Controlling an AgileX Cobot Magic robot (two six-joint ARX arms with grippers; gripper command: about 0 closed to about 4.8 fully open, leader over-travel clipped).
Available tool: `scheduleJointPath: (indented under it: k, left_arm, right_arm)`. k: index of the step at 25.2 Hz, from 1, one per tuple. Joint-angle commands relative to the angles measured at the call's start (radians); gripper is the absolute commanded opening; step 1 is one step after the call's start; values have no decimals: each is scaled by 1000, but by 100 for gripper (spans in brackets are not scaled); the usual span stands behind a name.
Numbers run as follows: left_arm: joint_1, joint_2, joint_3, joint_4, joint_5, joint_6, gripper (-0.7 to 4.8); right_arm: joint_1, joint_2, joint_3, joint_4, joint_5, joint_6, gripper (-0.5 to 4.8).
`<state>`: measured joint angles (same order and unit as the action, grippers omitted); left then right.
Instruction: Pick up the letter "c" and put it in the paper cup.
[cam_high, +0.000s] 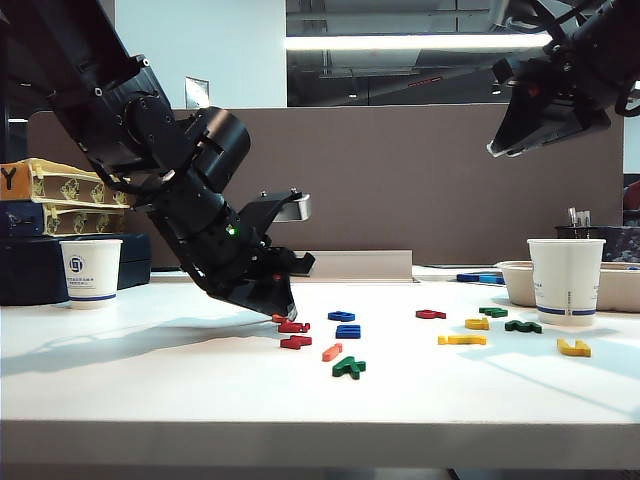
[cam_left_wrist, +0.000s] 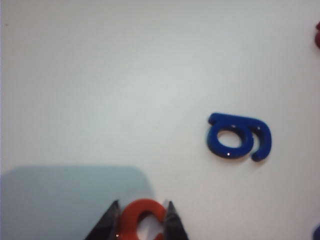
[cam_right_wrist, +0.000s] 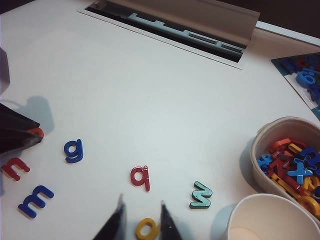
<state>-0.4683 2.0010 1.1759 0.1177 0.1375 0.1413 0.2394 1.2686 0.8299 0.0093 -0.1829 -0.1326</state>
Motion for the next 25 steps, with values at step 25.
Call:
scheduleJointPath:
  k: [25]
  left_arm:
    - [0, -22, 160, -166, -6, 2, 66]
  right_arm:
    - [0, -4, 3, 10, 2, -3, 85]
